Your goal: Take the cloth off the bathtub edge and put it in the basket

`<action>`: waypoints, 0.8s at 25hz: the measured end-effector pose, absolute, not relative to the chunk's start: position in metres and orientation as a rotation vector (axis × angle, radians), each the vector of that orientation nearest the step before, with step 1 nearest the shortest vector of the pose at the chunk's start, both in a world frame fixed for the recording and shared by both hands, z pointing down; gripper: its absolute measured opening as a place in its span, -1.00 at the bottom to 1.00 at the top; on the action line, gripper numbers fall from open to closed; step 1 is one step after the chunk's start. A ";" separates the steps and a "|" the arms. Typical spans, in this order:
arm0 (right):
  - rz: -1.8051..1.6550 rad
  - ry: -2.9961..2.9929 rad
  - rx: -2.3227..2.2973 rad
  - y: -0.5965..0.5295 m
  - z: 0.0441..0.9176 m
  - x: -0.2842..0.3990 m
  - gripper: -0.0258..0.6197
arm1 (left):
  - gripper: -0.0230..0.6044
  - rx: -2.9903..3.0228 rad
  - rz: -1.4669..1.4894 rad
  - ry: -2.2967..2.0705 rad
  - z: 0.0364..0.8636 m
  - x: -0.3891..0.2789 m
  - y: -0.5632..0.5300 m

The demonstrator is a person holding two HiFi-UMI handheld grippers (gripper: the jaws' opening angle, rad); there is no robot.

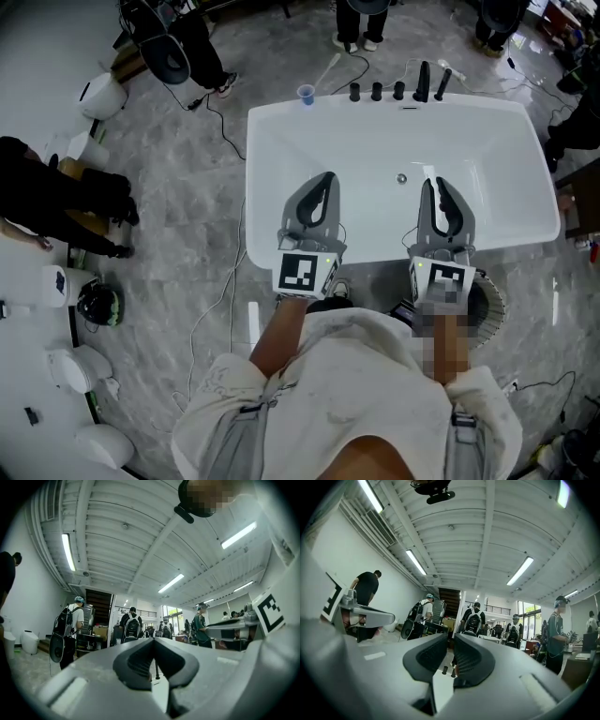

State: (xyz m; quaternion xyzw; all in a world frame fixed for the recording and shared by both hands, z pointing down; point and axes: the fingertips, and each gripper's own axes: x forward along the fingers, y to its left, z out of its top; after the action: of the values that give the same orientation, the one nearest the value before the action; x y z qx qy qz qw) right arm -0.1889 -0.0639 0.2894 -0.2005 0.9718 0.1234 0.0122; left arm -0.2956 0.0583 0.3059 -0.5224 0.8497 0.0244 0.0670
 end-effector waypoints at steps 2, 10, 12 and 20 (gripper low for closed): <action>0.392 3.032 -0.613 -0.065 0.289 -0.189 -0.83 | -0.94 -1.577 0.083 2.561 0.305 -0.294 0.052; 0.378 3.030 -0.605 -0.070 0.290 -0.184 -0.91 | -0.94 -1.584 0.105 2.553 0.296 -0.283 0.043; 0.377 3.032 -0.607 -0.071 0.290 -0.183 -0.91 | -0.94 -1.585 0.107 2.556 0.295 -0.283 0.042; 0.374 3.036 -0.588 -0.074 0.290 -0.182 -0.91 | -0.94 -1.583 0.103 2.555 0.296 -0.276 0.038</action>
State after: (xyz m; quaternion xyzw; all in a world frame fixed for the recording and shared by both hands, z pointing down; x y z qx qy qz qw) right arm -0.1818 -0.0736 0.2902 -0.1887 0.9746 0.1199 0.0132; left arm -0.2763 0.0383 0.2959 -0.5252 0.8477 0.0343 0.0670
